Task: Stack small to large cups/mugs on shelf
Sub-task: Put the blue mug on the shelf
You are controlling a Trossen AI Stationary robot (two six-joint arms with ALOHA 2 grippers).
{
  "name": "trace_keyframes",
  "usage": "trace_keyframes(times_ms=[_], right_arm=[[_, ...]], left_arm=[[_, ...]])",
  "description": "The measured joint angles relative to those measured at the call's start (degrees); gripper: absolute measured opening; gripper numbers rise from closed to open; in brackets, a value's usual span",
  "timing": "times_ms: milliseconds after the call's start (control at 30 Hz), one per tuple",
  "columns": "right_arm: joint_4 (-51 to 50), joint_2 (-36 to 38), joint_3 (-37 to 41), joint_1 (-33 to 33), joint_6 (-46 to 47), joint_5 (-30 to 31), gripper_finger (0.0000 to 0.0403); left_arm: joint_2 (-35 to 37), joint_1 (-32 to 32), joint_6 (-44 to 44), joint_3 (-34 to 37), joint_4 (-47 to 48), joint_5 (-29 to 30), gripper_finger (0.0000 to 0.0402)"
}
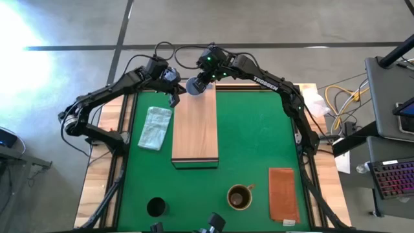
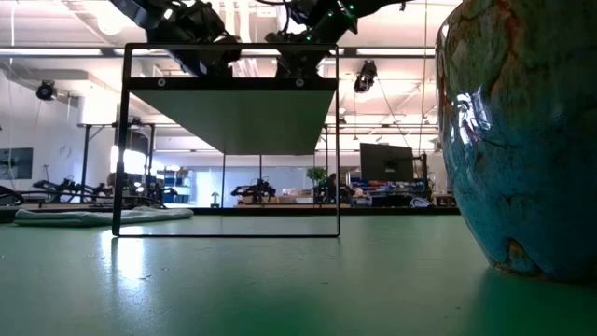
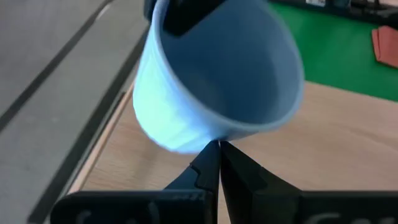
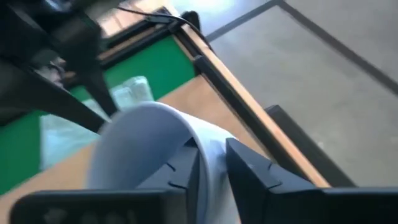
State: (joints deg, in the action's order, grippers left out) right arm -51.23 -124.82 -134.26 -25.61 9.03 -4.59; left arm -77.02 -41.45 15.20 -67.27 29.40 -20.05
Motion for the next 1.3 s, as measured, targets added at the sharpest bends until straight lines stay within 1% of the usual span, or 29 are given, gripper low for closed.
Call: trace_keyframes(times_ms=[133,233,333,467,667,767,1133,1300], right_arm=[[-0.14,0.03,0.15,0.05,1.01,-1.65,0.011],[0.02,0.08,1.18,0.06,1.53,-1.57,0.012],[-0.7,0.16,2.77,-0.32,1.68,-1.61,0.0119],[-0.22,0.03,5.07,-0.61,1.67,-1.36,0.0102],[1.84,0.03,5.53,-0.72,1.57,-0.66,0.0083],[3.17,0.03,4.59,-0.76,1.29,-0.36,0.0085],[4.13,0.03,4.63,-1.43,0.23,-0.12,0.0121],[5.63,0.03,4.73,-1.68,-0.23,-0.32,0.012]], left_arm=[[-0.88,-0.02,0.0,0.16,-0.16,0.21,0.0],[-0.93,-0.07,-0.26,0.14,-0.3,0.17,0.0],[-0.34,-0.04,-0.92,0.14,-0.84,0.33,0.0],[0.22,-0.06,-1.28,0.14,-0.88,0.43,0.0],[0.24,-0.04,-1.38,0.14,-0.49,0.5,0.0],[0.24,-0.04,-1.46,0.16,-0.21,0.48,0.0],[0.29,0.04,-2.95,0.8,1.24,0.32,0.0],[0.31,0.46,-3.02,0.88,1.26,0.17,0.0]])
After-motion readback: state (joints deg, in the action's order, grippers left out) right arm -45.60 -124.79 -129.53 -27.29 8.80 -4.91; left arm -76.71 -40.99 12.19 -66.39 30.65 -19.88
